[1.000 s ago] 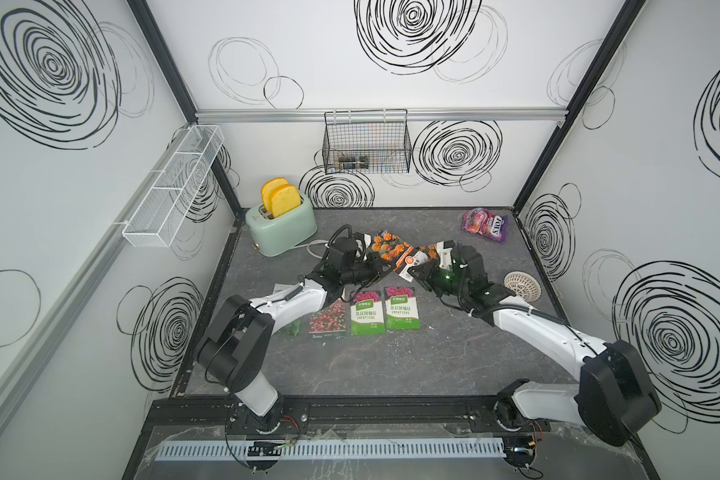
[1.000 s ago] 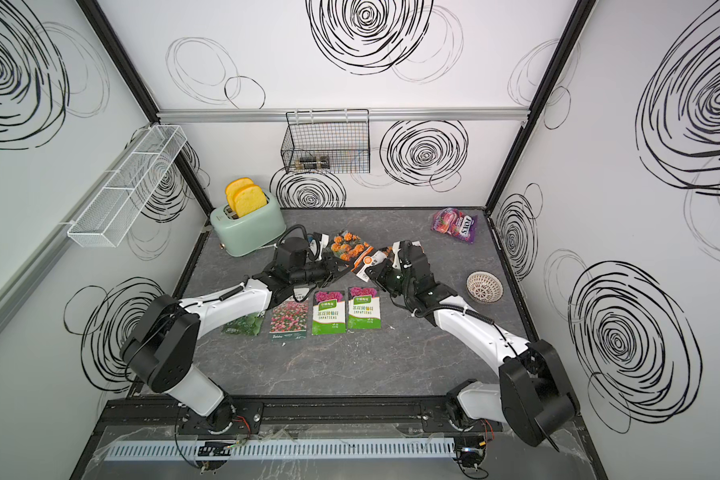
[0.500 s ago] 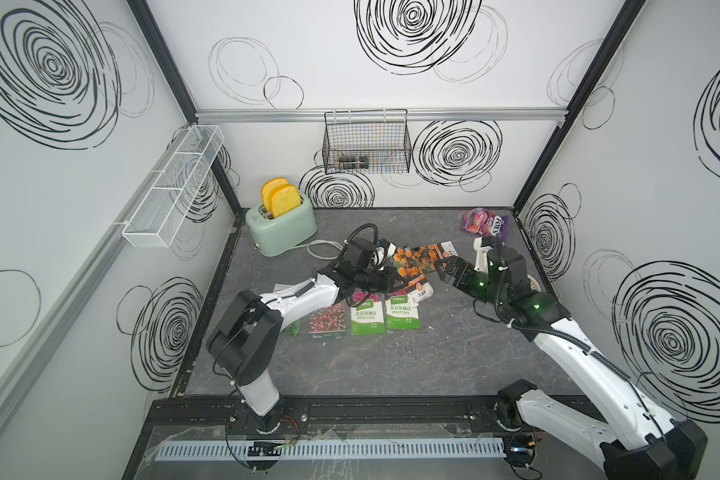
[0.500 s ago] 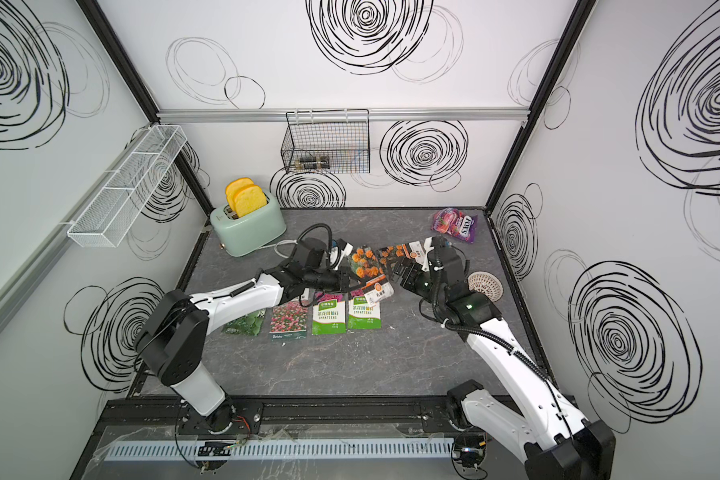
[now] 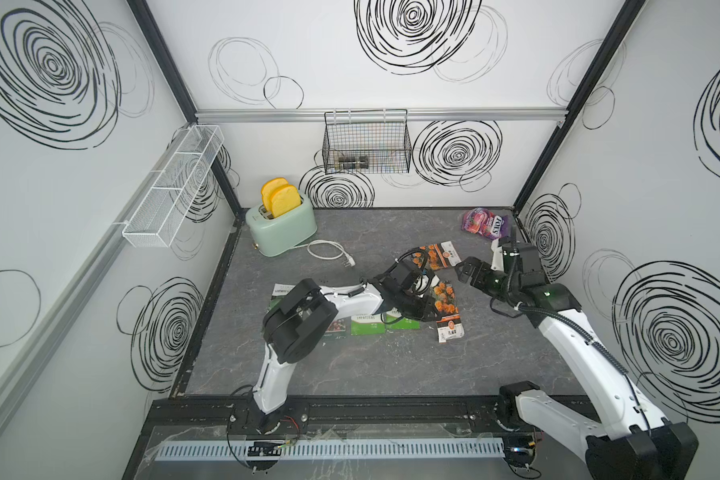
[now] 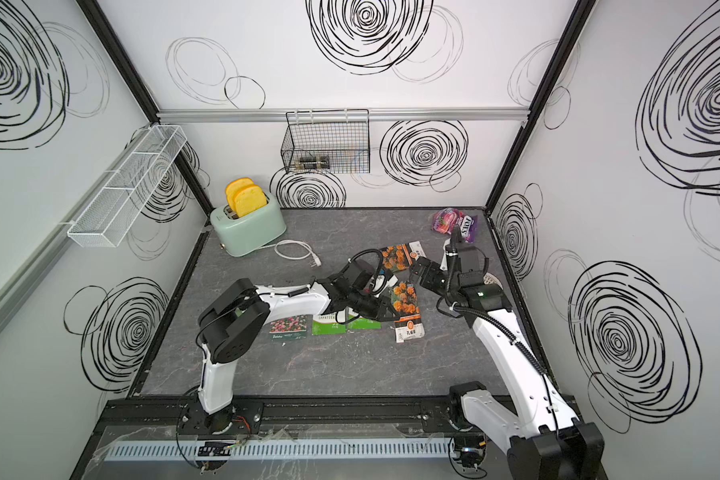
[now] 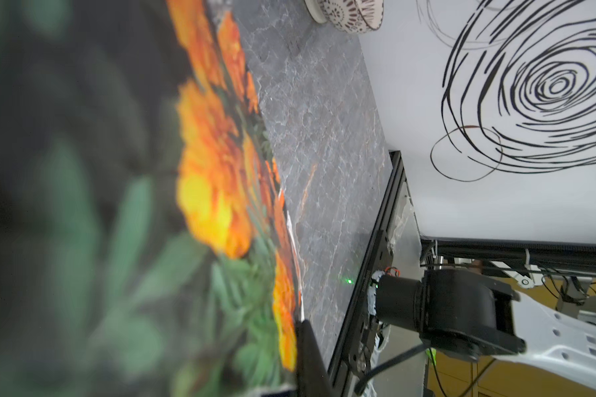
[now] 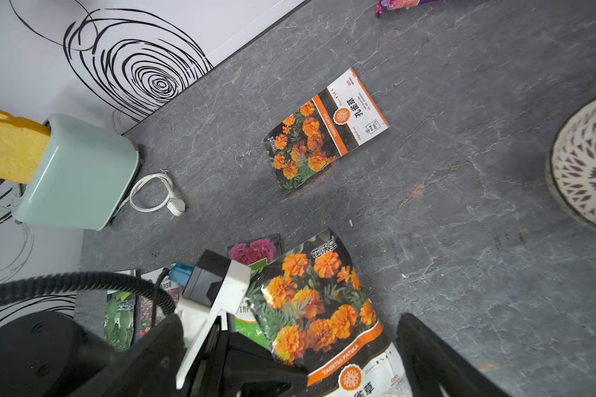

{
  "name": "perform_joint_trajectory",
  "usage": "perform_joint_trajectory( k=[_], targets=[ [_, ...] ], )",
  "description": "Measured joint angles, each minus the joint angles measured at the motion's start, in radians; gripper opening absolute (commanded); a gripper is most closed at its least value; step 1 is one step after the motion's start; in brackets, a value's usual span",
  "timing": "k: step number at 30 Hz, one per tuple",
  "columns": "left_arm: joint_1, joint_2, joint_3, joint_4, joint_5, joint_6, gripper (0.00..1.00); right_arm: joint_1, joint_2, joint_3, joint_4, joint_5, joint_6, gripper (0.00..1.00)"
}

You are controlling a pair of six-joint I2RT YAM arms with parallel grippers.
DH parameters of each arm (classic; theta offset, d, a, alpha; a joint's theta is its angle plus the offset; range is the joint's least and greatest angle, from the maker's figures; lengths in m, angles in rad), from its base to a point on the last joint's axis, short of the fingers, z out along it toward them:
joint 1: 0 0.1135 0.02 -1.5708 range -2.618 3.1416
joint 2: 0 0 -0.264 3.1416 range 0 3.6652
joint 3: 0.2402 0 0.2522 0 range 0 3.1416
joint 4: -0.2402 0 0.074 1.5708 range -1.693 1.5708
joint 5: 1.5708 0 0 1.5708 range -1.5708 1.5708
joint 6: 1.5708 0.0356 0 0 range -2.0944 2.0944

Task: Arrange the seed packets in a row
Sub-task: Place the seed packet at the center of the board.

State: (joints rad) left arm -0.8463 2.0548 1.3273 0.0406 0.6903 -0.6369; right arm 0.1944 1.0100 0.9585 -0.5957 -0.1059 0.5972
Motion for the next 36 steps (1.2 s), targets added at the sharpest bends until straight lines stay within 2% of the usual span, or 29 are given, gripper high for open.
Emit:
perform_joint_trajectory(
  k=[9, 20, 28, 30, 33, 36],
  targets=[
    [0.021, 0.153, 0.22, -0.112, 0.002, 0.039, 0.0, -0.015, -0.003, -0.008, 0.002, -0.02, -0.022, 0.98],
    [0.116, 0.211, 0.288, -0.251, 0.019, 0.12, 0.0, -0.025, 0.007, -0.044, 0.014, -0.039, -0.038, 0.98],
    [0.125, 0.259, 0.352, -0.322, 0.032, 0.18, 0.0, -0.025, 0.029, -0.062, 0.034, -0.044, -0.042, 0.98],
    [0.126, 0.267, 0.352, -0.338, 0.032, 0.19, 0.02, -0.025, 0.029, -0.067, 0.039, -0.045, -0.042, 0.98],
    [0.131, 0.27, 0.352, -0.356, 0.033, 0.203, 0.11, -0.025, 0.029, -0.074, 0.045, -0.045, -0.044, 0.98],
    [0.135, 0.27, 0.352, -0.364, 0.034, 0.213, 0.24, -0.027, 0.029, -0.082, 0.051, -0.045, -0.045, 0.98]
  ],
)
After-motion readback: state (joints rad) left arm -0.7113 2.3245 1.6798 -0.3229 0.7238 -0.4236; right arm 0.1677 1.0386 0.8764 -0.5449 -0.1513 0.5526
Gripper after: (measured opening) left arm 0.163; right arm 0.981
